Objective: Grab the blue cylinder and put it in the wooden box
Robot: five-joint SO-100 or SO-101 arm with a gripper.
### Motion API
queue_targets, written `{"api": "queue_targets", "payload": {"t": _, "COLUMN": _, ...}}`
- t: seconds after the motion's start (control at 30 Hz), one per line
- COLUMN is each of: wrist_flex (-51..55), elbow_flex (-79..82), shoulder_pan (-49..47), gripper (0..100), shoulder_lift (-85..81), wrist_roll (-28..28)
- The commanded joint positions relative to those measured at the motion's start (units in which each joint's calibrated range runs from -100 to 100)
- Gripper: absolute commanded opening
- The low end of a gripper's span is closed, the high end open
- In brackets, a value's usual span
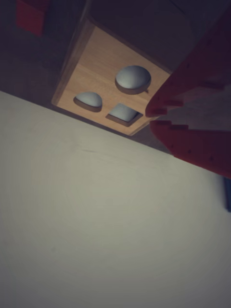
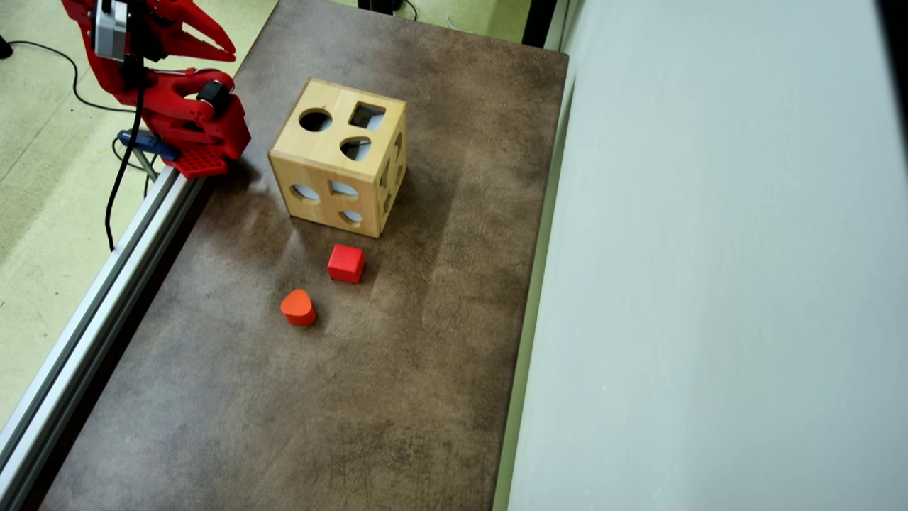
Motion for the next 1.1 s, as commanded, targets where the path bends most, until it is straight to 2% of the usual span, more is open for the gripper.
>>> {"api": "queue_targets", "payload": {"t": 0.0, "wrist_flex": 0.03, "elbow_flex": 0.13, "shoulder_pan": 0.30, "gripper": 2, "shoulder_lift": 0.01, "wrist_roll": -0.05}}
{"api": "queue_targets", "payload": {"t": 1.07, "wrist_flex": -0.05, "elbow_flex": 1.12, "shoulder_pan": 0.22, "gripper": 2, "shoulder_lift": 0.01, "wrist_roll": 0.39}}
